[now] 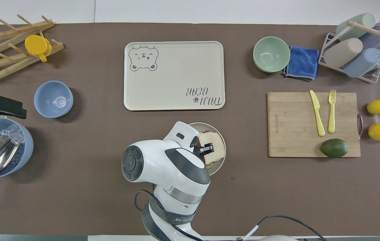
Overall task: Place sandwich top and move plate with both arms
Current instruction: 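Lower the bread slice onto the fried egg and open the right gripper, then withdraw the right gripper while the left gripper reaches toward the plate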
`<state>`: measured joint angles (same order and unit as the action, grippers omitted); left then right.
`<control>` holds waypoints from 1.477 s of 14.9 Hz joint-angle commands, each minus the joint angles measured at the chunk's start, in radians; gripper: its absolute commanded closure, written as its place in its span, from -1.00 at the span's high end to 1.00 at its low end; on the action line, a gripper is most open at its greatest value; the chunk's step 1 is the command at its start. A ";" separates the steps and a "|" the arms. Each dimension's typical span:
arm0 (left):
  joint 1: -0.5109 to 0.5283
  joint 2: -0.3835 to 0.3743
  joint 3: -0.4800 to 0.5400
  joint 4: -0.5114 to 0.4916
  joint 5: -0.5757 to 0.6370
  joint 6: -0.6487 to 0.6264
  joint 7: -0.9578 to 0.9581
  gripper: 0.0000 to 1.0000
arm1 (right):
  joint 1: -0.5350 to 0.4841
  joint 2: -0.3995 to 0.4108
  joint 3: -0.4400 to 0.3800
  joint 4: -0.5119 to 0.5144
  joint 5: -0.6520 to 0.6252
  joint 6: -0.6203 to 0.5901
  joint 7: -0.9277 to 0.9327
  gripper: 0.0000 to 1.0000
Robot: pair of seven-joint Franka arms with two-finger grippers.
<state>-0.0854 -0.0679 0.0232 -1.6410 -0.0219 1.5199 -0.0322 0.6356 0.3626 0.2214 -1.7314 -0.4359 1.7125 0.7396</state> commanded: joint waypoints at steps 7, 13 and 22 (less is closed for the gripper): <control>0.009 -0.006 -0.005 0.007 -0.004 -0.021 -0.006 1.00 | -0.002 -0.024 0.004 -0.030 0.101 0.068 0.050 0.36; 0.009 -0.007 -0.003 0.007 -0.004 -0.017 -0.006 1.00 | -0.081 -0.056 0.007 0.087 0.244 0.065 0.034 0.90; -0.010 -0.067 -0.011 -0.109 -0.012 0.060 -0.018 1.00 | -0.516 -0.266 0.004 0.093 0.342 -0.025 -0.259 1.00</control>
<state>-0.0863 -0.0799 0.0169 -1.6593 -0.0225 1.5249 -0.0330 0.2002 0.1663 0.2121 -1.6208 -0.1337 1.7301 0.5203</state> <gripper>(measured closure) 0.000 0.000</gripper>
